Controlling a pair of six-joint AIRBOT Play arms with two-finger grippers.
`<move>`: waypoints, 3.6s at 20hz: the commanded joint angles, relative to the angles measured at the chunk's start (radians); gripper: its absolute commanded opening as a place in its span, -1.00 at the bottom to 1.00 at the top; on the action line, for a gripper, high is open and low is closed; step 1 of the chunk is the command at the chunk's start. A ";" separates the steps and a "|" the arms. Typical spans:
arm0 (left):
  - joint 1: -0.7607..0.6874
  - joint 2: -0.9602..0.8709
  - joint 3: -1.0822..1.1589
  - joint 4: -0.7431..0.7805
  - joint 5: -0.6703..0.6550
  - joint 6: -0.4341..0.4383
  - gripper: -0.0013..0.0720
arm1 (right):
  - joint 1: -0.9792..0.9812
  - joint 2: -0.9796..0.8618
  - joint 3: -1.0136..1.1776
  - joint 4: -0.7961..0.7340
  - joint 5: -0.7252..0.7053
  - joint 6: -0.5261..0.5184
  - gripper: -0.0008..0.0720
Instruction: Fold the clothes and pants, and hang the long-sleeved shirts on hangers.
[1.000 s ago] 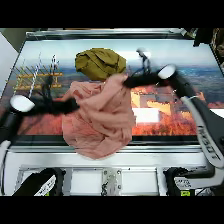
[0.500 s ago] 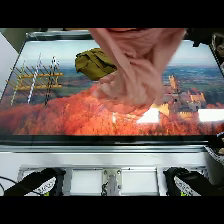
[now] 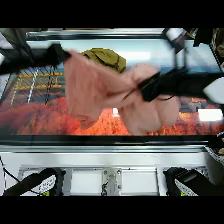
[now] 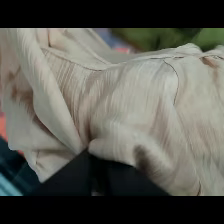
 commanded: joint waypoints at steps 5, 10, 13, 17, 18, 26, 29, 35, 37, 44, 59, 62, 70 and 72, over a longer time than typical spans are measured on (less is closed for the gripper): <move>0.044 0.001 -0.401 -0.003 -0.027 0.083 -0.94 | 0.003 0.006 -0.191 -0.068 -0.008 0.025 0.88; 0.051 0.001 -0.413 -0.004 -0.023 0.095 -0.94 | -0.141 -0.096 -0.163 -0.061 -0.009 -0.039 0.88; 0.051 0.001 -0.413 -0.003 -0.022 0.100 -0.94 | -0.196 -0.276 -0.064 -0.054 -0.009 -0.132 0.88; 0.051 0.001 -0.413 -0.004 -0.018 0.101 -0.94 | -0.212 -0.588 0.148 -0.054 -0.010 -0.194 0.88; 0.051 0.001 -0.413 -0.004 -0.018 0.101 -0.94 | -0.212 -0.655 0.198 -0.054 -0.011 -0.198 0.88; 0.050 0.001 -0.413 -0.004 -0.017 0.101 -0.94 | -0.212 -0.880 0.357 0.085 -0.014 -0.202 0.32; 0.050 0.001 -0.413 -0.004 -0.018 0.101 -0.94 | -0.215 -0.857 0.367 0.084 -0.043 -0.228 -0.73; 0.055 0.000 -0.190 0.065 0.013 0.101 -0.95 | -0.219 -0.640 0.418 -0.096 -0.181 -0.227 -0.95; 0.055 -0.006 0.009 0.107 -0.002 0.101 -0.95 | -0.232 -0.542 0.479 -0.169 -0.180 -0.226 -0.95; -0.015 0.053 0.247 0.245 -0.175 0.097 -0.95 | -0.310 -0.167 0.367 -0.324 -0.043 -0.215 -0.96; -0.631 0.241 -0.846 0.389 0.139 -0.112 -0.94 | -0.325 0.193 -0.536 -0.370 0.039 -0.021 0.81; -0.588 0.241 -0.820 0.389 0.109 -0.112 -0.94 | -0.306 0.207 -0.462 -0.349 0.100 0.153 0.81; -0.508 0.241 -0.771 0.385 0.117 -0.112 -0.94 | -0.018 0.084 -0.593 -0.389 -0.067 0.471 0.53; -0.508 0.241 -0.771 0.380 0.113 -0.112 -0.94 | 0.005 0.013 -0.592 -0.391 -0.165 0.503 0.53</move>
